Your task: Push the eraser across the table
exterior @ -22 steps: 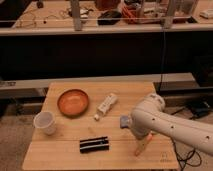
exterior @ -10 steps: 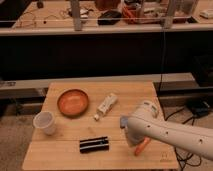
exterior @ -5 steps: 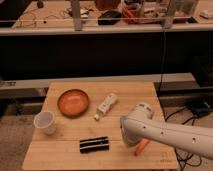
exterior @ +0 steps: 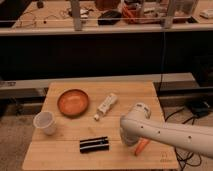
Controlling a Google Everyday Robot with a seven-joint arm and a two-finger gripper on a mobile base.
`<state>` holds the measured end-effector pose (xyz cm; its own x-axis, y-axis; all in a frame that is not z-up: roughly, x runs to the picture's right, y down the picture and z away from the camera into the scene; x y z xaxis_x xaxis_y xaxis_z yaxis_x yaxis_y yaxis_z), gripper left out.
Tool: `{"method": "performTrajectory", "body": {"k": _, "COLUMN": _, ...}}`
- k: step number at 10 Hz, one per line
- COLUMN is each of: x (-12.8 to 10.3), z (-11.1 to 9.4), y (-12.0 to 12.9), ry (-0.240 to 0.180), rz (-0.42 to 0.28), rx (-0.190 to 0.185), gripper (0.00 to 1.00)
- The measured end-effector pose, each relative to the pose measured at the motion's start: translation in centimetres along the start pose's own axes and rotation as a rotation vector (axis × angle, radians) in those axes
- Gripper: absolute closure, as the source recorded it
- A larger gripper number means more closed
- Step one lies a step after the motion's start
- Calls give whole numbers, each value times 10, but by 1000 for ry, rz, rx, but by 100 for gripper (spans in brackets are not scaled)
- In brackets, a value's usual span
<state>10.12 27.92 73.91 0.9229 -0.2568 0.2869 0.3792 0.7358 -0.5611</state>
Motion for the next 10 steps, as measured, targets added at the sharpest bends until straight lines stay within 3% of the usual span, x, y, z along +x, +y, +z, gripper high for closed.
{"method": "performTrajectory", "body": {"k": 5, "x": -13, "z": 10, "y": -13, "ry": 2, "rz": -8, "rx": -11, "gripper": 99}}
{"method": "performTrajectory", "body": {"k": 10, "x": -47, "z": 20, "y": -36, "ry": 5, "rz": -37, "rx": -20, "gripper": 99}}
